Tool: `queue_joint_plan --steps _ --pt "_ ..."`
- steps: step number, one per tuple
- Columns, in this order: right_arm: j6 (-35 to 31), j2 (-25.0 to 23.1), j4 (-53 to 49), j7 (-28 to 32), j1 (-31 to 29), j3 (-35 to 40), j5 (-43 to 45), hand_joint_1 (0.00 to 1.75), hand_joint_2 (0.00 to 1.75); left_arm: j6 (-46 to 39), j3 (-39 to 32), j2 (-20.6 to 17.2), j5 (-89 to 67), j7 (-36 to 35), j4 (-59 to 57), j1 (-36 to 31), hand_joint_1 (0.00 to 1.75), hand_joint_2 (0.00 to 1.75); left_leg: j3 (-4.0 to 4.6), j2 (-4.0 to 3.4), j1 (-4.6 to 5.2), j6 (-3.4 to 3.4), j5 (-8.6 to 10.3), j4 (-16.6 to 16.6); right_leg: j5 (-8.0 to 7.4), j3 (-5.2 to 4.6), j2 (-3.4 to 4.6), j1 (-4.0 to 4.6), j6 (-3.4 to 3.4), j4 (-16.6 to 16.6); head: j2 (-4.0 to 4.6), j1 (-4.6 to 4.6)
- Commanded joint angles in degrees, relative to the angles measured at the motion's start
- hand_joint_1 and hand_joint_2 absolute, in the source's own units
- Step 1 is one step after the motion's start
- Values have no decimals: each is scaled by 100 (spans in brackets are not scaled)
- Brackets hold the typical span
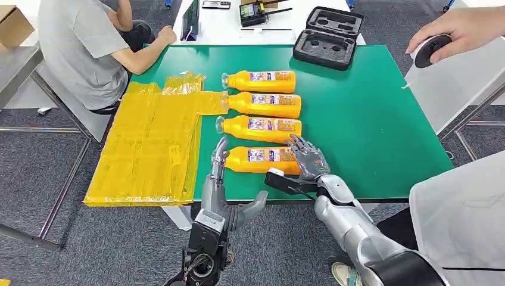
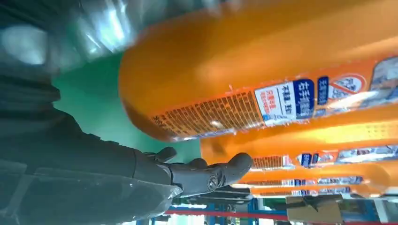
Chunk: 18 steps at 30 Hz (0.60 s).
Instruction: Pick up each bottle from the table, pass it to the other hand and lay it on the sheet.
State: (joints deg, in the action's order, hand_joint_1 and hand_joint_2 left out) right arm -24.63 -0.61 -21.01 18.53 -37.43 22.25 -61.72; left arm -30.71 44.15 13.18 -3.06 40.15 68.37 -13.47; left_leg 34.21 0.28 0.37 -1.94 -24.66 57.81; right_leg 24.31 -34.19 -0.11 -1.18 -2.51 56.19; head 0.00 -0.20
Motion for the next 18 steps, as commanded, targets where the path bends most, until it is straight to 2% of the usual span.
queue_joint_plan --steps 1,18 --pt "119 10 400 -18 -380 144 5 0 175 38 67 -138 -20 -15 -106 -121 0 175 -5 -4 1 5 -1 -2 1 2 3 -1 5 1 0 0" --pt "391 3 467 -50 -434 6 39 0 175 80 83 -98 -12 -15 -145 -162 0 175 -12 -3 -3 9 -4 -1 3 10 2 3 9 -1 0 2"
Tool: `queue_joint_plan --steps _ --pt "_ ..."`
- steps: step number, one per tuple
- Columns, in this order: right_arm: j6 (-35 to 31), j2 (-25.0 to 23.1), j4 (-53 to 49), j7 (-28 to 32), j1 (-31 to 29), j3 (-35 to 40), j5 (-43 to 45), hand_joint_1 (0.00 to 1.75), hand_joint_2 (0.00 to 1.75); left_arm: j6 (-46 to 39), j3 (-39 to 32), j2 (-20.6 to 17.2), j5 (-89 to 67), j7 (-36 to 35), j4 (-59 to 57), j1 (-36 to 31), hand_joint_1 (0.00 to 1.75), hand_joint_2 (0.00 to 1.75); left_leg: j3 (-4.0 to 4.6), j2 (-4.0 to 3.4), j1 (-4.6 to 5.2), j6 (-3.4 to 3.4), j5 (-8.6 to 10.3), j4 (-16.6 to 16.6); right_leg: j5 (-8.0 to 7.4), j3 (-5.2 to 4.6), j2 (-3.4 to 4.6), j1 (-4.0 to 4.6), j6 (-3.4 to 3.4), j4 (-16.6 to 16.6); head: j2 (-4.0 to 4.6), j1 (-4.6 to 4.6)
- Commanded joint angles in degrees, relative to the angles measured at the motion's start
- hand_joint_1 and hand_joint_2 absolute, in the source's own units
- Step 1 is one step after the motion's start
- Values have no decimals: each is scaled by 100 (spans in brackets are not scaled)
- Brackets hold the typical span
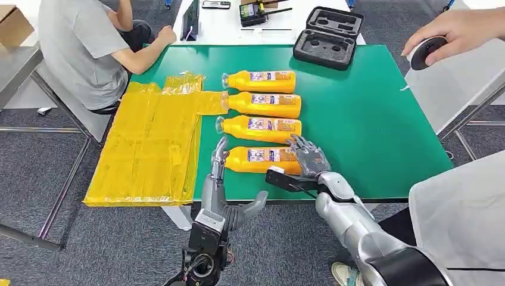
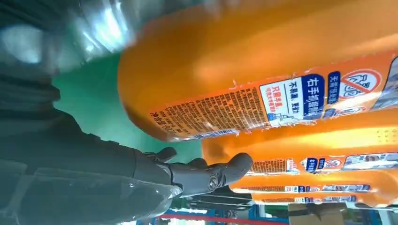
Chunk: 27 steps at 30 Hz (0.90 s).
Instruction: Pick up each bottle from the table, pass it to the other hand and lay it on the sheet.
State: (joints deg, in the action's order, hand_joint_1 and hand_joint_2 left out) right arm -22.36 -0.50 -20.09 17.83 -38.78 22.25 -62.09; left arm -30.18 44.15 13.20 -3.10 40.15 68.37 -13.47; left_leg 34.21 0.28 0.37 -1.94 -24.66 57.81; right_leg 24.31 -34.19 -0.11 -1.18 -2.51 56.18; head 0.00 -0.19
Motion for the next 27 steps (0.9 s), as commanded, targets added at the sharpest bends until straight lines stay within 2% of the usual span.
queue_joint_plan --steps 1,8,9,10,11,12,13,14,15,20,27 --pt "163 -8 375 20 -298 6 76 0 175 28 83 -100 -7 -15 -145 -162 0 175 -7 -2 -1 7 -3 -1 2 6 1 2 7 0 0 0" --pt "591 0 415 147 -290 -133 226 0 175 54 85 -90 1 -15 -167 -185 0 175 -16 -3 -6 11 -7 1 6 16 1 6 11 -1 0 0" --pt "677 18 407 188 -291 -121 211 16 175 77 84 -86 6 -15 -172 -194 0 175 -12 -1 -3 8 -4 0 4 12 0 3 8 0 0 2" --pt "678 21 403 190 -291 -123 209 16 175 72 85 -83 3 -15 -180 -201 0 175 -6 0 -1 7 -1 -1 2 6 -1 1 4 -1 0 2" --pt "678 21 403 190 -291 -123 209 134 175 72 85 -83 3 -15 -180 -201 0 175 -16 -2 -7 13 -7 1 5 17 1 6 9 -1 0 0" --pt "795 18 424 209 -313 -142 231 168 175 85 94 -80 -3 -15 -195 -217 0 175 -11 -2 -2 9 -4 -1 3 11 0 2 7 -1 0 0" --pt "833 19 430 198 -322 -123 207 164 175 88 96 -81 -1 -15 -192 -220 0 175 -7 1 -2 7 -2 -1 2 7 -2 2 6 -1 0 2" --pt "864 16 438 183 -332 -122 203 171 175 90 95 -78 5 -15 -195 -225 0 175 -15 -1 -5 11 -6 1 5 15 -1 5 10 0 0 0" --pt "909 9 433 173 -333 -143 217 168 175 85 87 -68 12 -15 -202 -232 0 175 -12 -1 -3 9 -4 0 4 11 -1 3 8 0 0 0" --pt "984 27 456 173 -332 -136 210 173 175 94 85 -65 15 -15 -210 -240 0 175 -20 -1 -6 11 -5 1 5 19 -2 7 11 -2 0 0" --pt "995 75 437 163 -291 -174 216 166 175 96 105 -46 21 -15 -213 -252 0 175 -21 4 -4 9 -4 -1 5 19 -7 5 9 -3 0 0"
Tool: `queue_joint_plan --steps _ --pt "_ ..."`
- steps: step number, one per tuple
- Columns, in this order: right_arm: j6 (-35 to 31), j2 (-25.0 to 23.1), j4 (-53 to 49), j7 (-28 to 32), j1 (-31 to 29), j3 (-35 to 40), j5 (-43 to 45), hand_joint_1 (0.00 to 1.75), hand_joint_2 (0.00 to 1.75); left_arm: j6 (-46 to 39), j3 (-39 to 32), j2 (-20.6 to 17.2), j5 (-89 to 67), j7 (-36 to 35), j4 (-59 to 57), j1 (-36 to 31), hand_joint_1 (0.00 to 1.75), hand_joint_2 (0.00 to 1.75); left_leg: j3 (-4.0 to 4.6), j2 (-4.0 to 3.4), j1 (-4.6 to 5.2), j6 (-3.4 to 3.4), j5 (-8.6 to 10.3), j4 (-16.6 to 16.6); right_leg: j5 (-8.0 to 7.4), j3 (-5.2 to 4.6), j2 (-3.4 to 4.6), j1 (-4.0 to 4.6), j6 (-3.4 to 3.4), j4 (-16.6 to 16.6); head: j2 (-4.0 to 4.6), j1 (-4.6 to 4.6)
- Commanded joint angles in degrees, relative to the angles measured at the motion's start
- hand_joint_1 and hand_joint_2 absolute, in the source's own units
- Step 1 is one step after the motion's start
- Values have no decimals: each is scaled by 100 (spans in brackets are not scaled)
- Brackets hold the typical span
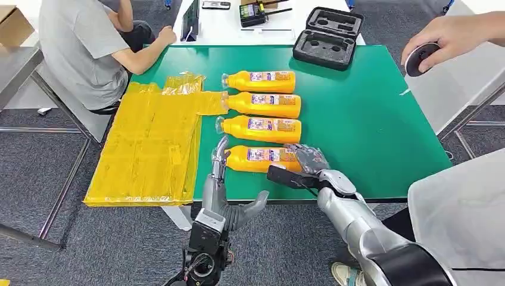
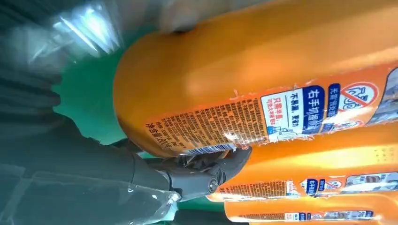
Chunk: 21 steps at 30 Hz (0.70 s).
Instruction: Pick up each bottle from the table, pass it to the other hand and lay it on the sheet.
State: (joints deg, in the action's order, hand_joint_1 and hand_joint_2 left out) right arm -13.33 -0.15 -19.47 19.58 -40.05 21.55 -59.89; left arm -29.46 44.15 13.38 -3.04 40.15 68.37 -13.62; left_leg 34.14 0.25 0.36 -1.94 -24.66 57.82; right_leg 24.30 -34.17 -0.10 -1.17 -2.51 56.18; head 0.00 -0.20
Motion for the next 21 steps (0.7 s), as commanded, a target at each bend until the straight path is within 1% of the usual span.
queue_joint_plan --steps 1,3,4,6,8,12,13,14,16,17,21 --pt "92 40 376 -11 -165 -104 -4 166 175 24 105 -63 15 -15 -213 -237 0 175 -8 5 -3 7 -2 -2 3 10 -6 3 7 -3 0 2" --pt "100 47 379 -12 -160 -119 5 166 175 23 105 -53 21 -15 -224 -247 0 175 -13 5 -5 9 -4 -1 5 17 -6 5 9 -3 0 2" --pt "118 54 387 -43 -157 -131 5 169 175 21 104 -48 29 -15 -228 -253 0 175 -9 6 -4 7 -3 -1 4 12 -7 4 7 -3 0 2" --pt "116 68 392 -60 -147 -136 0 168 175 20 102 -46 36 -15 -230 -256 0 175 -10 8 -5 8 -3 0 5 15 -9 5 9 -3 0 2" --pt "174 94 419 -50 -111 -188 50 175 175 13 97 -43 40 -15 -232 -252 0 175 -17 7 -7 11 -5 -1 6 22 -8 7 11 -4 0 0" --pt "318 65 391 301 31 -614 533 175 175 -20 105 -65 42 -15 -216 -224 0 175 -18 10 -6 10 -3 -5 5 23 -11 6 10 -8 0 2" --pt "214 96 401 196 45 -470 355 175 175 5 115 -70 53 -15 -203 -219 0 175 -13 10 -4 7 -1 -5 4 17 -11 5 7 -8 0 0" --pt "214 96 401 196 45 -470 355 175 175 5 115 -70 53 -15 -203 -219 0 175 -24 12 -9 12 -5 -5 7 30 -14 10 13 -11 0 2" --pt "254 93 384 319 74 -588 488 175 175 1 123 -82 60 -15 -180 -207 0 175 -15 10 -4 7 -2 -5 5 19 -10 4 8 -8 0 2" --pt "254 93 384 319 74 -588 488 175 175 1 123 -82 60 -15 -180 -207 0 175 -23 11 -8 12 -6 -5 7 29 -12 9 12 -10 0 0" --pt "200 -40 224 962 215 -1141 1137 175 175 -94 84 -87 50 -15 -106 -167 0 175 -19 10 -7 11 -4 -4 5 24 -10 8 11 -9 0 0"
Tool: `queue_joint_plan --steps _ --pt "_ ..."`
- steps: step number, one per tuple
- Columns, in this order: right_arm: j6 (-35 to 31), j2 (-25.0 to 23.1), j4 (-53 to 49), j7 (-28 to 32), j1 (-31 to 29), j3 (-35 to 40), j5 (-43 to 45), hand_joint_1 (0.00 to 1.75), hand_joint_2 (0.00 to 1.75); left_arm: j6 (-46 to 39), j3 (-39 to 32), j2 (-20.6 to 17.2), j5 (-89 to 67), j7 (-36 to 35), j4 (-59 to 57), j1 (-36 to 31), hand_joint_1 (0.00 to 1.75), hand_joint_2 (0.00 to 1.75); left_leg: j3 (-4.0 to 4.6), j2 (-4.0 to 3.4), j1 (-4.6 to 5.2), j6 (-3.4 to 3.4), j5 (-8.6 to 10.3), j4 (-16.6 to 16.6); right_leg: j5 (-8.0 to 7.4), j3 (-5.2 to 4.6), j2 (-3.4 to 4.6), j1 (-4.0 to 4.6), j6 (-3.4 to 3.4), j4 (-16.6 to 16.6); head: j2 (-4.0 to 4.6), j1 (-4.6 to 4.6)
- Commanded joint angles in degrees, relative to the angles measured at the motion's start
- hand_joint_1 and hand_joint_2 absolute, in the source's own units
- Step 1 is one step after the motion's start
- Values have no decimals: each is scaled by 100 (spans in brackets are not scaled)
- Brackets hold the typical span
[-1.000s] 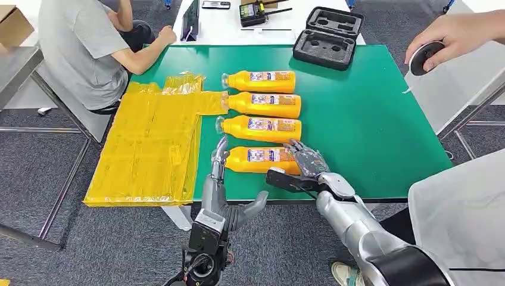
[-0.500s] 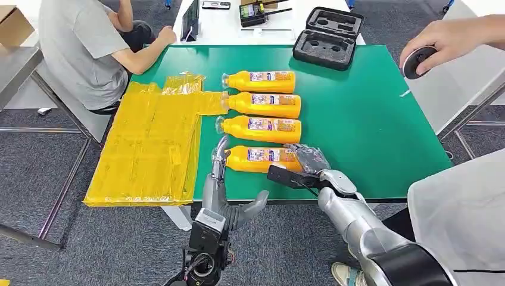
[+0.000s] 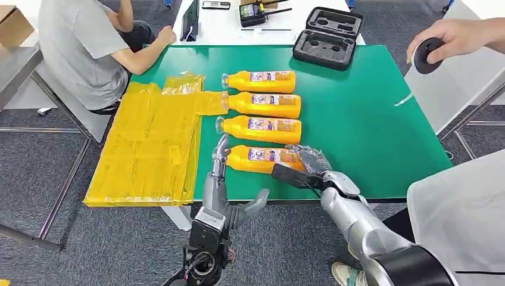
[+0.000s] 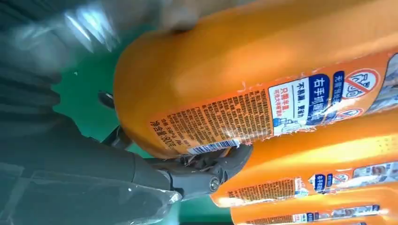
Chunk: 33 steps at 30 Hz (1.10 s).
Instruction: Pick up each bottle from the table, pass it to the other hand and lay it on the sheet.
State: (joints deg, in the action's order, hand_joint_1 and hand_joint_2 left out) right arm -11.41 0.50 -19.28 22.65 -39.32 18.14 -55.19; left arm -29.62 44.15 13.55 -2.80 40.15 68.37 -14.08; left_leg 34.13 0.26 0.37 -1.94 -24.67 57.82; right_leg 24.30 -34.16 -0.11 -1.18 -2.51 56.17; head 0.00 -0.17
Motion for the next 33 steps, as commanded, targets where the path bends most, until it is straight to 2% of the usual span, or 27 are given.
queue_joint_plan --steps 1,10,18,19,22,23,25,28,29,30,32,33 --pt "-110 -142 154 831 186 -917 806 175 175 -118 67 -114 25 -15 -91 -111 0 175 -13 5 -7 8 -2 -4 3 17 -6 7 8 -7 0 0" --pt "-733 -315 -126 1570 511 -1584 1640 175 175 -429 -230 -173 136 -15 492 115 0 175 -6 0 -5 9 -5 -3 4 11 1 5 9 -2 0 0" --pt "-938 -284 -362 1735 709 -1785 1984 175 175 -505 -549 -120 216 -15 754 266 0 175 -8 -8 -6 10 -8 -2 4 14 8 6 10 -3 0 -2" --pt "-807 -301 -789 1735 898 -1696 2383 175 175 -507 -789 -52 283 -15 830 385 0 175 -1 -3 -2 7 -3 -3 2 6 4 2 7 -1 0 0" --pt "-756 -279 -1091 1735 1043 -1399 2770 175 175 -237 -1103 46 393 -15 734 493 0 175 -17 -15 -10 16 -15 0 7 22 15 11 16 -3 0 0" --pt "-843 -210 -1377 1735 1147 -988 3090 175 175 172 -1428 183 488 -15 464 567 0 175 -6 -11 -5 10 -7 -3 3 10 11 5 10 -2 0 -2" --pt "-903 -199 -1497 1735 1177 -769 3302 175 175 476 -1568 227 569 -15 291 613 0 175 -15 -15 -7 12 -12 -3 6 19 14 7 13 -3 0 -2" --pt "-866 -180 -1703 1735 1209 -599 3528 175 175 1181 -1803 358 774 -15 -509 504 0 175 -8 -10 -2 7 -5 -6 1 10 10 2 7 -5 0 -2" --pt "-890 -196 -1931 1735 1278 -493 3588 175 175 1204 -1737 408 734 -15 -1102 349 0 175 -22 -19 -7 13 -12 -5 4 22 18 8 12 -6 0 -2" --pt "-890 -196 -1931 1735 1278 -493 3588 175 175 1204 -1737 408 734 -15 -1102 349 0 175 -15 -9 -3 9 -4 -9 1 17 7 3 9 -8 0 -2" --pt "-1065 -62 -2374 1735 1425 48 4003 175 175 1729 -1814 558 1048 -15 -2014 73 0 175 -5 1 0 5 0 -8 1 8 -2 0 5 -6 0 -2" --pt "-1065 -62 -2374 1735 1425 48 4003 175 175 1729 -1814 558 1048 -15 -2014 73 0 175 -15 4 -5 9 -3 -8 3 22 -5 5 9 -10 0 0"
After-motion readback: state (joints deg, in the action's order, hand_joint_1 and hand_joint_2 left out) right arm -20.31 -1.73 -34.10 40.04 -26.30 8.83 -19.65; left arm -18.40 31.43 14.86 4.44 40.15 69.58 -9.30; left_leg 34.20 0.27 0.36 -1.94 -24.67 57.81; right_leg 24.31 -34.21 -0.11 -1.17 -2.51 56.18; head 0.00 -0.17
